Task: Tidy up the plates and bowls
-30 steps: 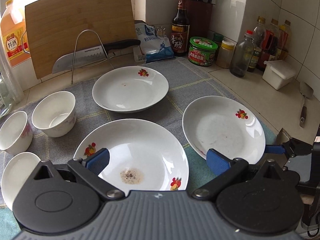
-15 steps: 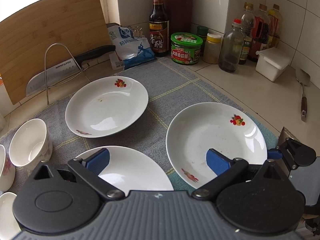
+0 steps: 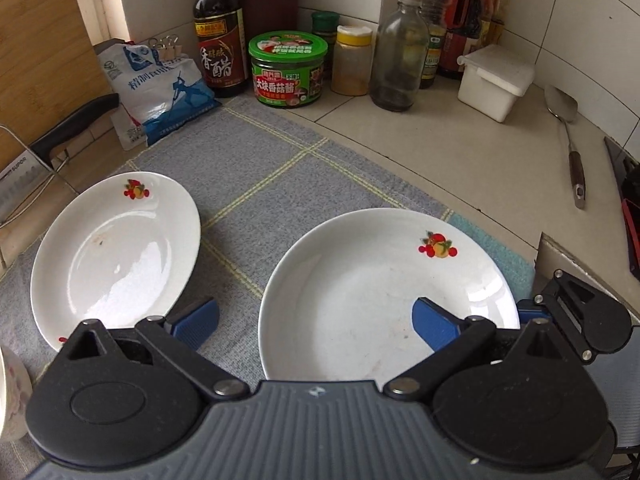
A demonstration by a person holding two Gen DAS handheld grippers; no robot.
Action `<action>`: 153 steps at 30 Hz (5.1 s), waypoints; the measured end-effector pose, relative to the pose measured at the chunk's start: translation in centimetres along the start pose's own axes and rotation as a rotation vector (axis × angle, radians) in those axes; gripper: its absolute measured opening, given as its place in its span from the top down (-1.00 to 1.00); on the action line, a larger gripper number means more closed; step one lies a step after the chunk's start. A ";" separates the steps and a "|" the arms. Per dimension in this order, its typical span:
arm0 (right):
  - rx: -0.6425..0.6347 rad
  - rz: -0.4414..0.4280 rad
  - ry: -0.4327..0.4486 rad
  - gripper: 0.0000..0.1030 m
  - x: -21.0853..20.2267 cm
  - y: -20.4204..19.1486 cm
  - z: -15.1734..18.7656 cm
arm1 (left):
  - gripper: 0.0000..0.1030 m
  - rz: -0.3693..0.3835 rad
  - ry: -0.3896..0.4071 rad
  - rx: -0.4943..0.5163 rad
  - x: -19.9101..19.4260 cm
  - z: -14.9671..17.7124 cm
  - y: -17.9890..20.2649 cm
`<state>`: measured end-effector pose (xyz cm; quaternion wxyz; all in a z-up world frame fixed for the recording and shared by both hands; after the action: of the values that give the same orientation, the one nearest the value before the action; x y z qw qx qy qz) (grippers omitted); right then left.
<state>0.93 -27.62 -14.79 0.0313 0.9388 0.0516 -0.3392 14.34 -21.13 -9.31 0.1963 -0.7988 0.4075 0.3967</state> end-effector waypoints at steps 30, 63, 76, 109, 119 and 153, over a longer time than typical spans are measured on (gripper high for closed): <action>-0.038 -0.052 0.006 -1.00 0.4 0.8 -0.4 | -0.68 0.239 -0.293 0.092 6.8 -2.4 0.4; -0.087 -0.081 -0.037 -1.00 2.9 4.0 -4.2 | -0.68 0.241 -0.226 0.047 7.6 -6.9 -1.6; -0.116 -0.104 -0.022 -1.00 6.3 8.2 -7.3 | -0.68 0.205 -0.195 0.013 10.7 -11.3 -3.6; -0.059 -0.067 -0.052 -1.00 9.2 10.8 -8.1 | -0.72 0.143 -0.122 0.056 13.8 -13.5 -4.1; 0.008 -0.026 -0.027 -1.00 6.8 10.2 -8.1 | -0.74 0.093 0.007 0.052 7.0 -12.2 -4.1; -0.048 0.061 0.026 -1.00 -0.1 -5.4 -8.4 | -0.86 -0.222 0.246 -0.128 -13.5 11.0 -4.4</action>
<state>5.58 -21.52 -8.42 0.0635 0.9432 0.0317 -0.3245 7.90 -4.91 -5.31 0.1364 -0.8922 0.3118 0.2970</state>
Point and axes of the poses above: each gripper's, at about its wrist camera, not at the fingertips, and x roughly the way its jaws point, y to its right, z to its underside, the point moved 6 cm from there along x, roughly the way its jaws point, and after that the axes turned 3 degrees about y, right-handed, at the moved point
